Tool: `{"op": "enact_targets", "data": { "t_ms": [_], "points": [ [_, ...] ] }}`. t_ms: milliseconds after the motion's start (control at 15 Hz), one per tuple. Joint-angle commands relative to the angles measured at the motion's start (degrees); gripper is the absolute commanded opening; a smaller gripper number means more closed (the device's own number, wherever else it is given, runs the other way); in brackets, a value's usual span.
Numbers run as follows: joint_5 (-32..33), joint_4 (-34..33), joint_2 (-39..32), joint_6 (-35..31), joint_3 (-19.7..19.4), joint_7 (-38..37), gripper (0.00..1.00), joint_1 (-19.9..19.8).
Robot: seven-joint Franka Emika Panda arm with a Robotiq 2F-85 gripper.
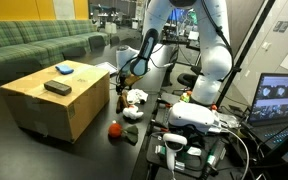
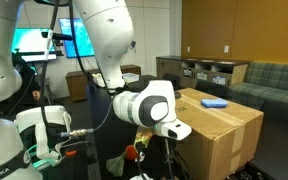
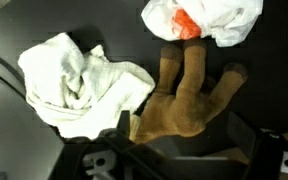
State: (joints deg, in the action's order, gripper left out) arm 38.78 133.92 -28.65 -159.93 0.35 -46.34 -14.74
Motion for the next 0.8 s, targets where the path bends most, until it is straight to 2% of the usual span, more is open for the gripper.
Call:
{"op": "enact_targets", "data": {
  "t_ms": [0,67,400,733],
  "points": [
    [-4.5,-1.3,-3.3,-0.3,6.3,12.5,1.0,-6.6],
    [-10.1,-1.3,-4.0,-1.3,2.8,17.9,1.0,-2.4],
    [-26.6,-4.0,-7.1,0.8,2.2,37.8,1.0,-0.7],
    [-32.1,-6.4,-9.9,0.6,0.6,46.3,1.0,2.2]
  ]
}}
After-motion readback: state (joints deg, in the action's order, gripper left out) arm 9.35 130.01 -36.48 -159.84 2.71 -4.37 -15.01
